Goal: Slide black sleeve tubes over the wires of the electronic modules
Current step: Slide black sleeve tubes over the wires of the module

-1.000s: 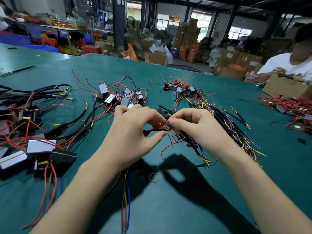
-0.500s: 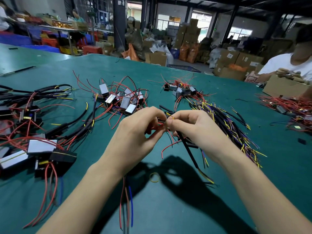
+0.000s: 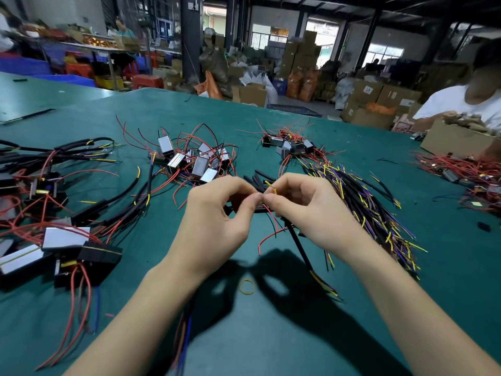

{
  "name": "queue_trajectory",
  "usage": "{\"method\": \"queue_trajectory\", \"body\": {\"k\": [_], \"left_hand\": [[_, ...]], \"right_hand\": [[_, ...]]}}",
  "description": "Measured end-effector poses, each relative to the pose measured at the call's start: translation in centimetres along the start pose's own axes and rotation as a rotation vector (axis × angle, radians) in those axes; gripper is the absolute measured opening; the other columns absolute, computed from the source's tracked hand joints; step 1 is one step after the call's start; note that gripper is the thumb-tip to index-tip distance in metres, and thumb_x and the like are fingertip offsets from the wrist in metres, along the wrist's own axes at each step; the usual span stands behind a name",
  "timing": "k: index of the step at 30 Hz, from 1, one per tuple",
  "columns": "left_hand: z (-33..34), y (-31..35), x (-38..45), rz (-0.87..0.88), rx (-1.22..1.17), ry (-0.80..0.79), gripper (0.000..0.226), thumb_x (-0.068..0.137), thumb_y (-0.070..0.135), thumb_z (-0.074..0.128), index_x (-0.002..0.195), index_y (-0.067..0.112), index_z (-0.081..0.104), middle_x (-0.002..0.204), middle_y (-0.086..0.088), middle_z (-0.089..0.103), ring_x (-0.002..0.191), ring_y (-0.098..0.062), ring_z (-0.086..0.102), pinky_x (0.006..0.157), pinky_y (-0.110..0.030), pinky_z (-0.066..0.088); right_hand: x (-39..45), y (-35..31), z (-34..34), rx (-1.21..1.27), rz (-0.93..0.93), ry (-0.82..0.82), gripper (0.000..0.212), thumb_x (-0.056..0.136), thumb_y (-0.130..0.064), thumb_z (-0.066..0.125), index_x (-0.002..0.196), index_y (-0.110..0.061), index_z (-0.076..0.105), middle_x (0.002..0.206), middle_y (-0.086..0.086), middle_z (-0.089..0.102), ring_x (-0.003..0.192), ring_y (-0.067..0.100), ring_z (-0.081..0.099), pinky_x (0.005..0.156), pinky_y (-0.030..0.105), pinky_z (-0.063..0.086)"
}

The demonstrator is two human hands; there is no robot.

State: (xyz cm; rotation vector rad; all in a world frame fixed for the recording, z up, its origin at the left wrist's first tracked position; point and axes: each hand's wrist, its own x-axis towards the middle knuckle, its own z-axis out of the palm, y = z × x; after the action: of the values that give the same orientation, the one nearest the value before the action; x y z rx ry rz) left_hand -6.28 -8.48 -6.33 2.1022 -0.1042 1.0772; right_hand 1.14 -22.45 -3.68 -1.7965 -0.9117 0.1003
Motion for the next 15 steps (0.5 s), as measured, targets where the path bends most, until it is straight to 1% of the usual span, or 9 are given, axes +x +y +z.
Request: {"method": "queue_trajectory", "body": {"k": [3, 5, 7, 8, 10, 11, 12, 13, 15], "left_hand": [[0.1, 0.5, 0.1, -0.141, 0.032, -0.003, 0.01, 0.084, 0.014, 0.07, 0.076, 0.018, 0.069, 0.068, 0.017, 0.058, 0.074, -0.007, 0.049, 0.083, -0.037, 0.044], [0.1, 0.5, 0.3, -0.236, 0.038, -0.034, 0.015, 0.086, 0.019, 0.068, 0.073, 0.026, 0.066, 0.075, 0.015, 0.057, 0.085, -0.013, 0.048, 0.091, -0.049, 0.039], [-0.5, 0.7, 0.3, -0.353, -0.033, -0.088, 0.02, 0.086, 0.022, 0.067, 0.069, 0.033, 0.064, 0.083, 0.01, 0.058, 0.094, -0.014, 0.051, 0.094, -0.048, 0.04], [-1.0, 0.8, 0.3, -0.426, -0.137, -0.119, 0.023, 0.085, 0.021, 0.067, 0.066, 0.032, 0.065, 0.082, 0.009, 0.061, 0.091, -0.009, 0.055, 0.091, -0.042, 0.043], [-1.2, 0.8, 1.1, -0.605, -0.367, -0.204, 0.026, 0.086, 0.015, 0.065, 0.062, 0.024, 0.07, 0.076, 0.008, 0.068, 0.079, -0.001, 0.058, 0.083, -0.03, 0.042], [-1.3, 0.5, 1.1, -0.664, -0.416, -0.308, 0.031, 0.089, 0.013, 0.061, 0.06, 0.019, 0.071, 0.072, 0.005, 0.07, 0.083, -0.004, 0.058, 0.084, -0.03, 0.043], [-1.5, 0.1, 0.6, -0.675, -0.412, -0.427, 0.041, 0.094, 0.013, 0.054, 0.057, 0.016, 0.07, 0.068, 0.0, 0.069, 0.089, -0.009, 0.055, 0.091, -0.033, 0.043], [-1.7, -0.4, 0.5, -0.728, -0.372, -0.472, 0.045, 0.098, 0.017, 0.048, 0.059, 0.012, 0.067, 0.066, -0.007, 0.066, 0.094, -0.014, 0.049, 0.095, -0.036, 0.04], [-1.6, -0.9, 1.1, -0.778, -0.242, -0.508, 0.034, 0.095, 0.032, 0.053, 0.072, 0.011, 0.065, 0.077, -0.015, 0.064, 0.093, -0.019, 0.049, 0.089, -0.034, 0.04]], "right_hand": [[-0.2, 0.0, 0.6, -0.214, -0.204, 0.083, 0.01, 0.085, -0.004, 0.065, 0.076, -0.008, 0.063, 0.062, -0.01, 0.054, 0.053, 0.001, 0.044, 0.055, 0.011, 0.033], [-0.3, 0.1, 0.6, -0.328, -0.333, 0.119, 0.008, 0.084, -0.003, 0.065, 0.077, -0.006, 0.062, 0.064, -0.008, 0.052, 0.057, 0.004, 0.045, 0.058, 0.013, 0.033], [-0.2, 0.3, 0.6, -0.448, -0.455, 0.143, 0.006, 0.084, -0.003, 0.064, 0.078, -0.003, 0.061, 0.068, -0.003, 0.052, 0.061, 0.01, 0.044, 0.06, 0.024, 0.038], [-0.2, 0.4, 0.7, -0.504, -0.522, 0.156, 0.006, 0.083, -0.003, 0.063, 0.078, -0.002, 0.061, 0.07, 0.0, 0.052, 0.063, 0.015, 0.045, 0.06, 0.029, 0.04], [-0.1, 0.5, 0.9, -0.647, -0.681, 0.186, 0.008, 0.083, 0.0, 0.061, 0.075, 0.001, 0.062, 0.071, 0.007, 0.056, 0.064, 0.025, 0.05, 0.059, 0.04, 0.044], [-0.1, 0.6, 1.0, -0.734, -0.765, 0.2, 0.01, 0.084, 0.001, 0.059, 0.074, 0.002, 0.062, 0.072, 0.01, 0.058, 0.064, 0.029, 0.051, 0.057, 0.042, 0.045], [-0.1, 0.7, 1.1, -0.802, -0.834, 0.21, 0.013, 0.085, 0.002, 0.058, 0.072, 0.003, 0.062, 0.072, 0.012, 0.059, 0.063, 0.03, 0.052, 0.056, 0.043, 0.045], [-0.1, 0.8, 1.1, -0.83, -0.865, 0.215, 0.015, 0.086, 0.002, 0.057, 0.072, 0.004, 0.063, 0.072, 0.013, 0.06, 0.063, 0.031, 0.052, 0.056, 0.042, 0.045], [-0.2, 0.7, 1.3, -0.738, -0.776, 0.191, 0.012, 0.085, 0.001, 0.058, 0.075, 0.002, 0.063, 0.073, 0.01, 0.06, 0.065, 0.027, 0.053, 0.059, 0.038, 0.045]]}}
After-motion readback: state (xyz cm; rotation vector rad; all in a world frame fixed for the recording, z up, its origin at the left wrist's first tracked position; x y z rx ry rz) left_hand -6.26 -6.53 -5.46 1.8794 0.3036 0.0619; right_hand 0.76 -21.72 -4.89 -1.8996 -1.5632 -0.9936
